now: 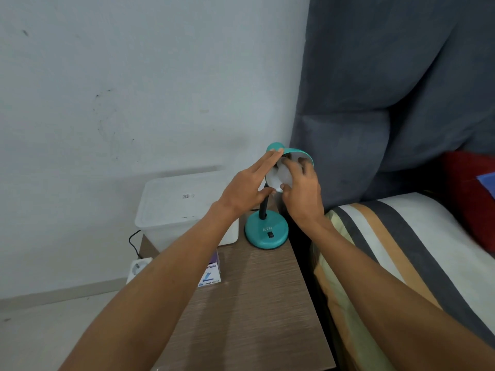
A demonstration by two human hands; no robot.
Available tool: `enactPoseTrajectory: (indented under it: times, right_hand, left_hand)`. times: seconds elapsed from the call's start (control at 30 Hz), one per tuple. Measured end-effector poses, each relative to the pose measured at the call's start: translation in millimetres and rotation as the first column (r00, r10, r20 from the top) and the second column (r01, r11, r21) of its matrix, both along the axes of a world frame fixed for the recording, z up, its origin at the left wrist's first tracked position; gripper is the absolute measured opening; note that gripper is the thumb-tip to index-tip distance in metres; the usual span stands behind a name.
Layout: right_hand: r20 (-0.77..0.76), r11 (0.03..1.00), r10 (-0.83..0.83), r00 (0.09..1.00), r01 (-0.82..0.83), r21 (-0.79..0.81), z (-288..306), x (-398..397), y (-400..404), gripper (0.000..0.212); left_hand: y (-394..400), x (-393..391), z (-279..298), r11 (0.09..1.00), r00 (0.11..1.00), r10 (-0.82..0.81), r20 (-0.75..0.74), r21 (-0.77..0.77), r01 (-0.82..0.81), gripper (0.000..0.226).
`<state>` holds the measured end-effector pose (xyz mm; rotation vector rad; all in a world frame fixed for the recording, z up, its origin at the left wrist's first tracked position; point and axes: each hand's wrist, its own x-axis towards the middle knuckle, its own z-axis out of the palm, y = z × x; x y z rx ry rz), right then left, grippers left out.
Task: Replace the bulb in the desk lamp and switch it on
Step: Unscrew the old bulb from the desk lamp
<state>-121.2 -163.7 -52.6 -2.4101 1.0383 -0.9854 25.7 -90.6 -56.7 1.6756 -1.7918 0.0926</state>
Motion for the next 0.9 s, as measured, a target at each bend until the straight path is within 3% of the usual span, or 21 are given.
enactPoseTrajectory:
  times: [0.17, 0.3, 0.5, 0.63, 0.8, 0.9]
  right_hand:
    - [0.028, 0.996, 0.023, 0.999, -0.025, 0.083, 3.2, 1.3, -2.0, 0.063]
    - [0.003, 0.999, 0.041, 0.999, -0.041, 0.018, 6.4, 2.1, -2.3, 0.052]
    - [0.071, 0.99, -0.084, 0.994, 0.075, 0.12, 6.6, 5.6, 4.3, 0.066]
    - [-0.033, 0.999, -0.052, 0.998, 0.052, -0.007, 2.9, 4.4, 2.0, 0.067]
    - [0.021, 0.999, -0.018, 1.0, 0.017, 0.036, 1.8, 2.9, 1.6, 0.06]
    - [0.007, 0.999, -0.047, 0.999, 0.047, 0.018, 4.0, 2.4, 0.6, 0.066]
  left_hand:
    - [-2.1, 0.5, -0.8, 1.0, 1.0, 0.002, 0.011, 0.008, -0.002, 0.091]
    - [-1.4, 1.3, -1.5, 1.0, 1.0, 0.011, 0.016, 0.009, -0.011, 0.092]
    - [-3.1, 1.0, -1.5, 1.0, 1.0, 0.014, 0.01, 0.018, -0.015, 0.094]
    - [-0.7, -0.1, 0.5, 1.0, 1.0, 0.012, 0.006, 0.007, -0.012, 0.092]
    - [-2.4, 1.1, -1.6, 1.0, 1.0, 0.012, 0.001, 0.003, -0.012, 0.088]
    - [-3.5, 0.5, -1.9, 1.0, 1.0, 0.015, 0.007, 0.019, -0.015, 0.091]
